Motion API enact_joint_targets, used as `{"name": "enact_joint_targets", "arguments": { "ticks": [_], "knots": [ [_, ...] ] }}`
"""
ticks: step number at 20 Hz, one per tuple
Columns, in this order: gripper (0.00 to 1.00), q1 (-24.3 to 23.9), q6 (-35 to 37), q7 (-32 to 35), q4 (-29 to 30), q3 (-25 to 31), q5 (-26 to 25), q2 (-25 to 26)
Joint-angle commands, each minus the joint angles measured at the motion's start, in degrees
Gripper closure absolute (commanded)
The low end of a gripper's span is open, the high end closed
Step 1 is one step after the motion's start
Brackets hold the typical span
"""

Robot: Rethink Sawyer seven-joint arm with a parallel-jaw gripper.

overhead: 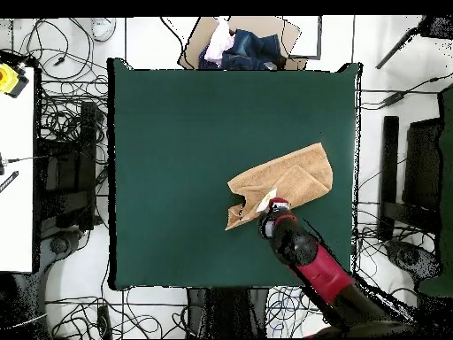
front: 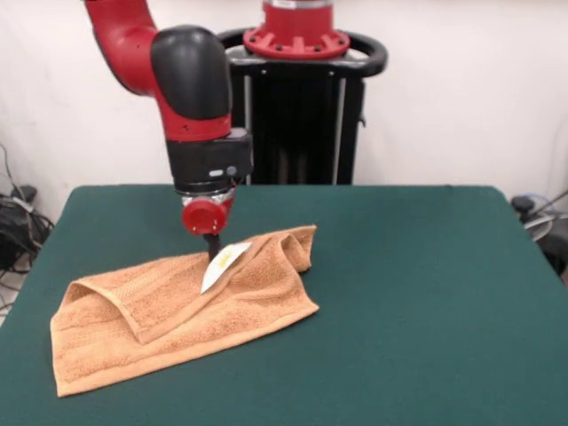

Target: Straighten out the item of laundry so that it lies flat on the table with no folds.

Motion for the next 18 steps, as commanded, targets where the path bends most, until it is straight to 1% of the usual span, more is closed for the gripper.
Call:
{"name": "enact_joint_targets", "arguments": {
  "ticks": [1,3,8,10,11,18],
  "knots": [
    [1.0,11.57,-4.71,8.02,-0.98,-10.3,4.18,-1.61],
    [1.0,11.13,-5.31,8.35,-1.17,-10.11,3.53,-1.38],
    [1.0,12.74,-6.12,7.82,-2.71,-12.18,3.36,-0.4],
    [1.0,13.68,-5.53,6.23,-3.74,-13.65,2.85,-0.37],
    [1.0,14.82,-5.33,4.79,-4.67,-15.4,2.68,-0.29],
    [1.0,13.53,-4.53,4.01,-5.48,-14.85,-0.48,-0.41]
  ]
}}
